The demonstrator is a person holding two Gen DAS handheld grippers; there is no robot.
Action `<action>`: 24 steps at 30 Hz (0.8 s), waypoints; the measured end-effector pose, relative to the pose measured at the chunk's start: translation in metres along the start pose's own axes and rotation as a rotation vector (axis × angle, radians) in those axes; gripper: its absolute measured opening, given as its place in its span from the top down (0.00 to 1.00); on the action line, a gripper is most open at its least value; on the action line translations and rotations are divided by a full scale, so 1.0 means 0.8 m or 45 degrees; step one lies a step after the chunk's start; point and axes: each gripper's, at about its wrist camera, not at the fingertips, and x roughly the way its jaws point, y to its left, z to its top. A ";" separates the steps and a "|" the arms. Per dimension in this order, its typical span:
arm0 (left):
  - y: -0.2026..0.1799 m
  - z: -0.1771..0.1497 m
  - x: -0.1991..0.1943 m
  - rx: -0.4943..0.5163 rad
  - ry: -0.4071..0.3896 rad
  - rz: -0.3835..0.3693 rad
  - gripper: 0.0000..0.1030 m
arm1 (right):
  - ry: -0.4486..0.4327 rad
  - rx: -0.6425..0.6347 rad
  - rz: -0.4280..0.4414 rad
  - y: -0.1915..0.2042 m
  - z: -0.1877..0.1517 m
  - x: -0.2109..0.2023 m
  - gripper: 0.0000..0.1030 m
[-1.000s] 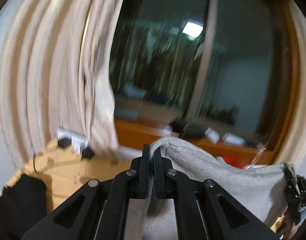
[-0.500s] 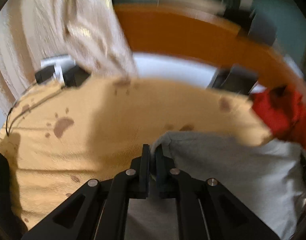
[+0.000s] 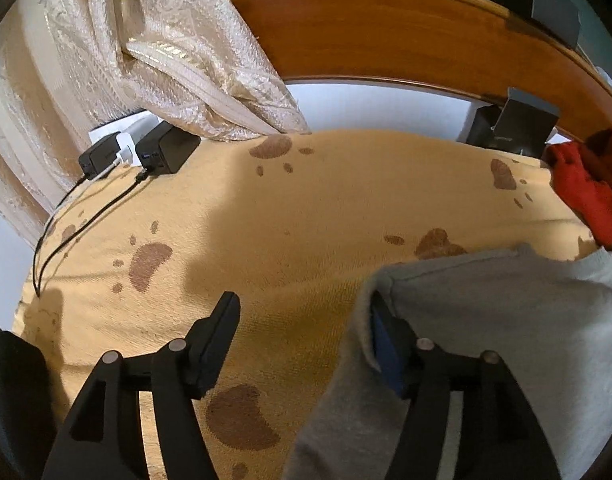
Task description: Fold clothes
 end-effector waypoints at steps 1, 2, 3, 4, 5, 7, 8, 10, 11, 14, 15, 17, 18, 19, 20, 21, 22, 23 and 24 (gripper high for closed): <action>0.001 0.000 -0.001 -0.008 -0.002 -0.005 0.33 | -0.041 -0.003 0.038 0.006 0.006 -0.009 0.17; 0.003 0.000 -0.003 -0.020 -0.005 -0.013 0.33 | -0.059 -0.009 0.099 0.013 0.011 -0.013 0.17; 0.005 0.000 -0.007 -0.042 -0.010 -0.028 0.33 | -0.066 -0.017 0.175 0.023 0.014 -0.014 0.17; 0.008 0.001 -0.011 -0.063 -0.016 -0.043 0.33 | -0.073 -0.025 0.251 0.032 0.018 -0.015 0.17; 0.011 0.001 -0.014 -0.083 -0.022 -0.056 0.33 | -0.064 -0.032 0.317 0.043 0.020 -0.013 0.17; 0.015 0.000 -0.023 -0.113 -0.040 -0.075 0.32 | -0.007 -0.047 0.428 0.066 0.025 -0.003 0.17; 0.017 0.000 -0.029 -0.125 -0.056 -0.079 0.29 | 0.020 -0.051 0.468 0.076 0.026 0.003 0.17; 0.021 0.000 -0.038 -0.136 -0.080 -0.077 0.23 | 0.077 -0.050 0.516 0.095 0.026 0.021 0.17; 0.023 0.001 -0.041 -0.140 -0.090 -0.074 0.22 | 0.118 -0.034 0.546 0.102 0.025 0.033 0.17; 0.028 0.002 -0.046 -0.152 -0.105 -0.066 0.22 | 0.247 0.049 0.650 0.111 0.022 0.065 0.17; 0.029 0.002 -0.045 -0.156 -0.105 -0.065 0.22 | 0.293 0.083 0.672 0.113 0.021 0.077 0.17; 0.031 0.003 -0.043 -0.162 -0.104 -0.060 0.22 | 0.361 0.124 0.668 0.116 0.016 0.094 0.17; 0.030 0.003 -0.041 -0.157 -0.101 -0.055 0.22 | 0.387 0.131 0.633 0.116 0.014 0.102 0.17; 0.029 0.003 -0.039 -0.150 -0.098 -0.048 0.21 | 0.404 0.139 0.607 0.116 0.011 0.109 0.17; 0.027 0.002 -0.035 -0.139 -0.092 -0.038 0.21 | 0.415 0.147 0.599 0.117 0.010 0.116 0.17; 0.025 0.002 -0.032 -0.131 -0.085 -0.032 0.21 | 0.414 0.155 0.590 0.118 0.010 0.122 0.17; 0.024 0.001 -0.028 -0.129 -0.075 -0.033 0.21 | 0.401 0.155 0.572 0.119 0.011 0.125 0.17; 0.023 0.001 -0.025 -0.129 -0.066 -0.035 0.21 | 0.398 0.148 0.554 0.121 0.012 0.128 0.17; 0.022 0.000 -0.022 -0.130 -0.059 -0.040 0.21 | 0.393 0.134 0.531 0.124 0.014 0.132 0.17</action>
